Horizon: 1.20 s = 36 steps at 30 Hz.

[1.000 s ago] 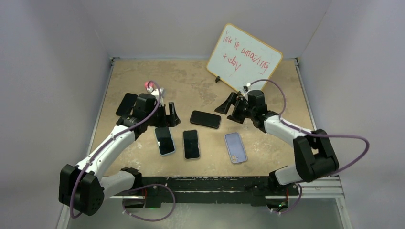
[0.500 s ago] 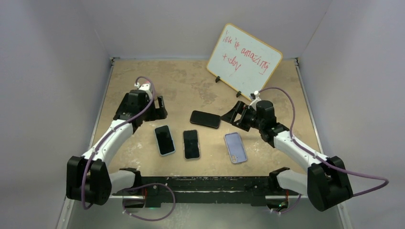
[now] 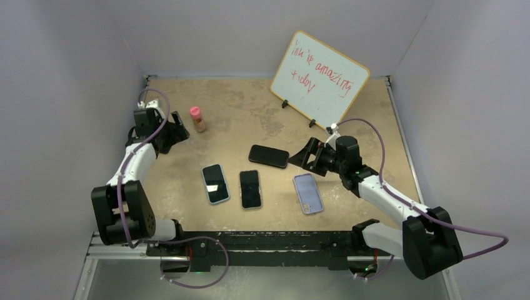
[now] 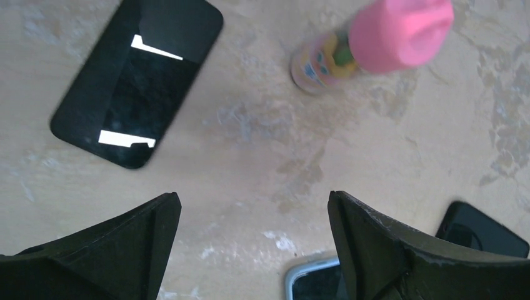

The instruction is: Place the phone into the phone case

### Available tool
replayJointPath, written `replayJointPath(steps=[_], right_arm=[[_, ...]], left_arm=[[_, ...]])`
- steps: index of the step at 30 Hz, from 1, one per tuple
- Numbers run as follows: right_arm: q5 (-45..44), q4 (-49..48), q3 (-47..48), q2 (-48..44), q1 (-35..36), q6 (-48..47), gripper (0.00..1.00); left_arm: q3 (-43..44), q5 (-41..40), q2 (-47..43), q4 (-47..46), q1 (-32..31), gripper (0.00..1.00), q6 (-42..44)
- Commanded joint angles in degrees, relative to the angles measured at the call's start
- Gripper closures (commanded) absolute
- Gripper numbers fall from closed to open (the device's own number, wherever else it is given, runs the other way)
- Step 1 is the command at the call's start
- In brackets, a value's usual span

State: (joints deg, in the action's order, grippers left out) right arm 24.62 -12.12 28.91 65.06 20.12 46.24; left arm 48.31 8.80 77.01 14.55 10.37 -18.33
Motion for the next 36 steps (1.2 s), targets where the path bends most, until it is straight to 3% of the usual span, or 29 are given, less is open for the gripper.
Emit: replayJointPath(steps=[1, 5, 28, 36], right_arm=[[1.17, -0.99, 0.43, -2.5, -0.01, -0.74, 0.04], [0.91, -0.44, 1.04, -1.97, -0.05, -1.58, 0.03], [2.25, -3.08, 0.45, 2.56, -0.07, -3.47, 0.02], [1.98, -2.9, 0.51, 1.68, -0.03, -3.61, 0.02]], left_arm=[[7.27, 3.88, 5.97, -2.64, 3.48, 0.08, 6.01], [12.53, 9.86, 13.24, -0.63, 3.63, 0.08, 9.98], [29.35, -6.26, 31.21, 9.57, 6.55, 0.0, 18.06], [31.89, -5.96, 35.18, 10.97, 7.73, 0.0, 20.46]])
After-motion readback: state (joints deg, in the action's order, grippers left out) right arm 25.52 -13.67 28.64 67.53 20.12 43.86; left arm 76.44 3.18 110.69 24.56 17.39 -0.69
